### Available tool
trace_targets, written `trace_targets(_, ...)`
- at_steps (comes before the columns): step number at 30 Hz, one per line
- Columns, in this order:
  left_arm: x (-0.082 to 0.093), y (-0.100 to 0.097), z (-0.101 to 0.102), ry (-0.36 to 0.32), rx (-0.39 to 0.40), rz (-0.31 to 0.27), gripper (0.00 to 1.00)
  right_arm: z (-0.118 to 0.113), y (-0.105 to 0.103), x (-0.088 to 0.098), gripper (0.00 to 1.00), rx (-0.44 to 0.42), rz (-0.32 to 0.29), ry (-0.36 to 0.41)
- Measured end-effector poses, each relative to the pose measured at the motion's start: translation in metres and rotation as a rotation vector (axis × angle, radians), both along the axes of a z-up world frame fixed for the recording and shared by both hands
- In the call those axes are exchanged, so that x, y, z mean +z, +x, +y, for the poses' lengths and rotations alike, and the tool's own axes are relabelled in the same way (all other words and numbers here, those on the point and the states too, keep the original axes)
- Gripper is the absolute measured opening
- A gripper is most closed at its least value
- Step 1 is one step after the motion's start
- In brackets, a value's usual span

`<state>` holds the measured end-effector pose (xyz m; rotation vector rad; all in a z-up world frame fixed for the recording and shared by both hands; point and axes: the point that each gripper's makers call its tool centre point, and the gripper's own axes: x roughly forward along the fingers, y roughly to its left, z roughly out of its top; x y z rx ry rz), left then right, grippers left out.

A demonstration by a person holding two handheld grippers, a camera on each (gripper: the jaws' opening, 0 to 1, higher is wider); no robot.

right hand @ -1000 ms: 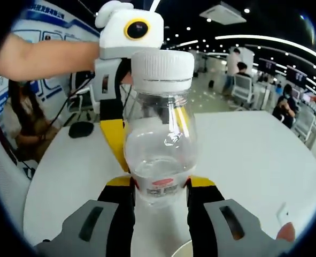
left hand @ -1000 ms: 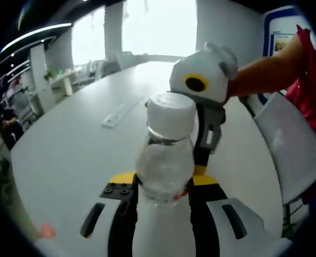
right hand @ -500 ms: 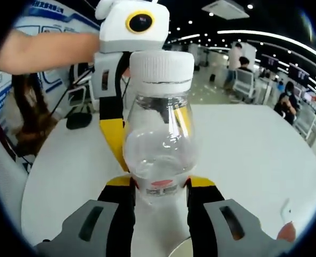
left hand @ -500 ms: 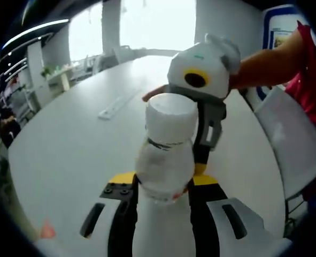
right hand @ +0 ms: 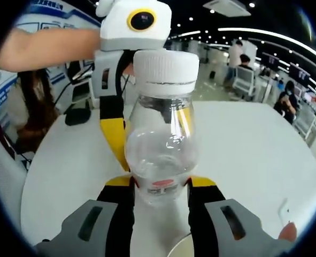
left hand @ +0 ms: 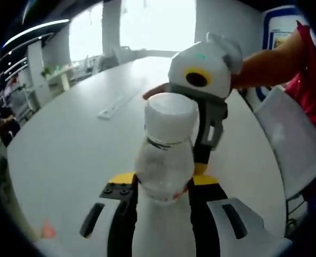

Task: Arrange the tabletop items into an orderly group along one side of the table until the central work area is clear of visible clutter.

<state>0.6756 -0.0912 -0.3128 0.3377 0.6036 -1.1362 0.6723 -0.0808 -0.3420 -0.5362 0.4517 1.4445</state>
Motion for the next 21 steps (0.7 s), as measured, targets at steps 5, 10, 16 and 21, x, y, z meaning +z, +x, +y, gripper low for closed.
trace_targets(5,0.001,-0.003,-0.002,0.002,0.004,0.0,0.35,-0.002,0.0,0.007,0.39,-0.004,-0.012,0.008)
trace_targets(10,0.002,-0.005,-0.002,0.011,0.009,0.005,0.36,-0.003,0.002,0.013,0.41,-0.009,-0.024,0.016)
trace_targets(16,-0.001,-0.01,0.001,0.041,0.019,0.015,0.41,-0.004,0.001,0.015,0.4,-0.011,-0.028,0.016)
trace_targets(21,0.004,-0.01,0.007,0.031,0.054,0.009,0.48,-0.004,0.001,0.021,0.4,-0.016,-0.036,0.023)
